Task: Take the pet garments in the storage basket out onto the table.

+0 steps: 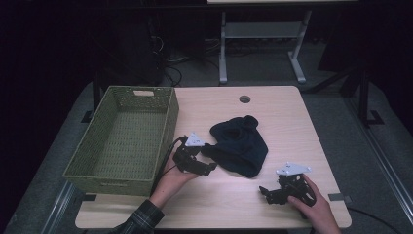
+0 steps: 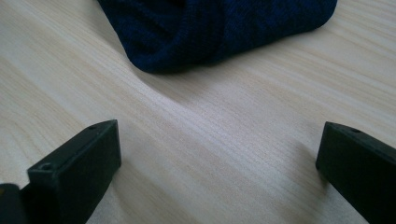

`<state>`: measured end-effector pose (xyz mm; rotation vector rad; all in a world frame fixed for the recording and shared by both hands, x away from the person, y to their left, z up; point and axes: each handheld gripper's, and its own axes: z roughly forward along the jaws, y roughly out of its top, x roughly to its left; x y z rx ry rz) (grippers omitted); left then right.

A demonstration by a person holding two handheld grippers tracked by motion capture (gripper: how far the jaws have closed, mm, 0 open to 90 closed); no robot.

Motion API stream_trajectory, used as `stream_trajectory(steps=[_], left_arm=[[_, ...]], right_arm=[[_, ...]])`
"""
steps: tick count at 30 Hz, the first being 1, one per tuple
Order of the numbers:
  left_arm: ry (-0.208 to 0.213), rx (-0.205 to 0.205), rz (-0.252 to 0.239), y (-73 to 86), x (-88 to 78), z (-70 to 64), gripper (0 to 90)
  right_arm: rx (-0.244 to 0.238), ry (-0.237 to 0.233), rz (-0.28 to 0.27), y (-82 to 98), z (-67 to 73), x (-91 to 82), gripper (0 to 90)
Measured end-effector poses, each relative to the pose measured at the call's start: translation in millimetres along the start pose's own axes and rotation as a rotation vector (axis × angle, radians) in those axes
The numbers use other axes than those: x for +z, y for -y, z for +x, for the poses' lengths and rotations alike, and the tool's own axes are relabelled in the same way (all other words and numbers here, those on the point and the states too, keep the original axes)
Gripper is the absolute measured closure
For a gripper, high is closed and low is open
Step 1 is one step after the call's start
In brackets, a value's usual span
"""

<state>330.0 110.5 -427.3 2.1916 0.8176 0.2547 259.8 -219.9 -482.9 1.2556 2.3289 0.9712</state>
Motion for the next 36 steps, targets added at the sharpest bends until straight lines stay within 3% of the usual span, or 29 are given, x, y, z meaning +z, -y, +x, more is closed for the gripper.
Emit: stream_trajectory(steps=[12,17,28,36], left_arm=[[-0.024,-0.011,0.007,31.3,4.4,-8.3,12.8],[-0.046,0.010,0.028,43.0,7.4,-13.3,12.7],[-0.067,0.022,0.036,53.6,14.9,-17.5,12.6],[-0.078,0.036,0.012,58.1,14.3,-18.8,12.6]], right_arm=[[-0.007,0.000,-0.004,0.0,-0.5,0.2,0.0],[-0.007,0.001,-0.003,0.0,-0.5,0.2,0.0],[-0.007,0.000,-0.004,0.0,-0.6,0.2,0.0],[-0.005,0.001,-0.003,0.0,-0.3,0.2,0.0]])
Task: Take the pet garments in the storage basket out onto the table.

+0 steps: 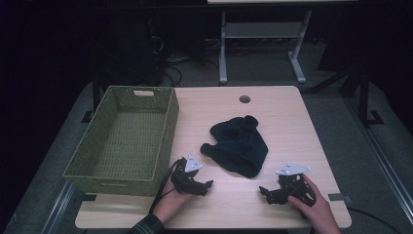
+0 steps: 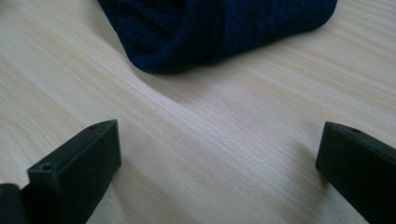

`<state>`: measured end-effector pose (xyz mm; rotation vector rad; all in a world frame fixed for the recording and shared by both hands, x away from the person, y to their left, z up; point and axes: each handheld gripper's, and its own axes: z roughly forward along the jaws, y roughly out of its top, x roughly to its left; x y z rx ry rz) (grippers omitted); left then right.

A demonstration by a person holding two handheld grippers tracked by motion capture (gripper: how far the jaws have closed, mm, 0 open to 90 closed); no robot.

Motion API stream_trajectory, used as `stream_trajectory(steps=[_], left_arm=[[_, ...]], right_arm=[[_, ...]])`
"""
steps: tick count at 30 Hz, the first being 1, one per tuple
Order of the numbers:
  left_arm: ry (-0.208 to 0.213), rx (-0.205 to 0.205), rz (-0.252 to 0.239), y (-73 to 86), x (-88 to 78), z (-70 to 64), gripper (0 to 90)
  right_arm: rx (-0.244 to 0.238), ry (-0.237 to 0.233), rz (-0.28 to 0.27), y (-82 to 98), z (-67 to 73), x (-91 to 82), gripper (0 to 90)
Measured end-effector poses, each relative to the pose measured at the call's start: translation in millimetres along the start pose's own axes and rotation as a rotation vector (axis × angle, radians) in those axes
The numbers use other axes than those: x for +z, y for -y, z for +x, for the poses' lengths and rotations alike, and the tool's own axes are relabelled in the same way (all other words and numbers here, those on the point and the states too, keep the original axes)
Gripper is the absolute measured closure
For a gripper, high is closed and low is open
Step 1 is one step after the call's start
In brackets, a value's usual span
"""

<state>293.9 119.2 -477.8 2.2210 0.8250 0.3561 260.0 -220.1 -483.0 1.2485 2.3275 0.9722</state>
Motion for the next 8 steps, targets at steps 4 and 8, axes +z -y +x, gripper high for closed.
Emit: stream_trajectory(steps=[4,8], left_arm=[[0.001,0.000,0.001,-0.1,0.0,0.2,12.5],[0.001,0.000,0.001,-0.2,0.0,0.2,12.6]], right_arm=[[-0.001,0.001,0.000,0.0,-0.1,0.0,0.0],[0.002,0.002,0.000,0.1,0.2,-0.2,0.0]])
